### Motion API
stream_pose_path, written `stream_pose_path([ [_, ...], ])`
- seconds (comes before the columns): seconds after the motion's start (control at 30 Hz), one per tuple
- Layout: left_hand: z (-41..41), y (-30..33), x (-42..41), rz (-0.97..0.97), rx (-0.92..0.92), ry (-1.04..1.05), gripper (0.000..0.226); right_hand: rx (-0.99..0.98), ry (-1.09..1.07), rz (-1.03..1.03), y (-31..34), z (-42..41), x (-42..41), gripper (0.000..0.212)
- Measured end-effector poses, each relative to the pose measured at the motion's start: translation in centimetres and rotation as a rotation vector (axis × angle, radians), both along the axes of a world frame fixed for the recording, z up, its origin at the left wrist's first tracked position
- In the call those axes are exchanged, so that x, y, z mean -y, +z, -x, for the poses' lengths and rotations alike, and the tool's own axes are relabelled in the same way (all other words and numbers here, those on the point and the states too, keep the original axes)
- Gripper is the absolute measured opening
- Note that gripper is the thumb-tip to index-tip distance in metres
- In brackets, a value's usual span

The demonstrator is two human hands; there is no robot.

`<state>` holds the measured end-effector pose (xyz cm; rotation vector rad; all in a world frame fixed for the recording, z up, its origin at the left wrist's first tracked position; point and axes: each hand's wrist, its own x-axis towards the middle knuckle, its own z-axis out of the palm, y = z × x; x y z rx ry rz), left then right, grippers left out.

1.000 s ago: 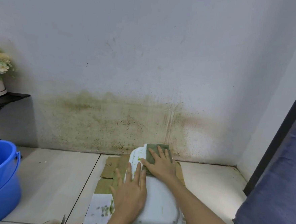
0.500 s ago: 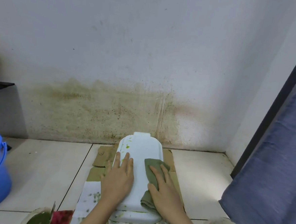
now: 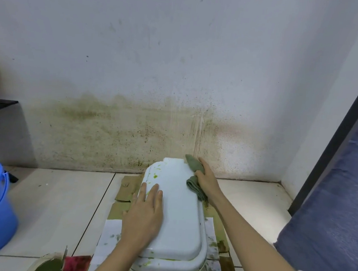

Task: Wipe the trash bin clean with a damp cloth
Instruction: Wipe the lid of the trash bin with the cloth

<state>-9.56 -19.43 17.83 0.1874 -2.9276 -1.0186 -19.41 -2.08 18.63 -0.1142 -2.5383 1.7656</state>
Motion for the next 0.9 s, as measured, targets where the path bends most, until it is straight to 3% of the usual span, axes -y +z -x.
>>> stream_pose_path([
  [0.3,-0.5,0.0,0.1,-0.02,-0.026,-0.008,0.05,-0.1,0.014,-0.148,-0.8,-15.3,1.8,0.049],
  [0.4,-0.5,-0.1,0.1,-0.018,-0.036,-0.006,0.051,-0.142,0.092,-0.284,-1.0,-17.3,3.3,0.049],
  [0.53,-0.1,-0.5,0.2,0.022,-0.065,-0.021,0.055,-0.132,0.272,-0.687,0.0,-12.9,4.2,0.071],
  [0.6,0.1,-0.6,0.3,-0.012,-0.071,-0.006,0.052,-0.095,0.329,-0.828,0.3,-8.4,4.5,0.066],
  [0.7,0.1,-0.6,0.4,-0.067,-0.065,0.026,0.05,-0.03,0.247,-0.868,0.4,-0.9,4.5,0.069],
  [0.77,0.1,-0.5,0.4,-0.082,-0.072,0.034,0.049,0.05,0.142,-0.791,0.4,2.6,4.3,0.068],
  [0.9,0.2,-0.4,0.4,-0.131,-0.087,0.074,0.053,0.047,0.151,-0.899,0.1,2.4,5.6,0.06],
])
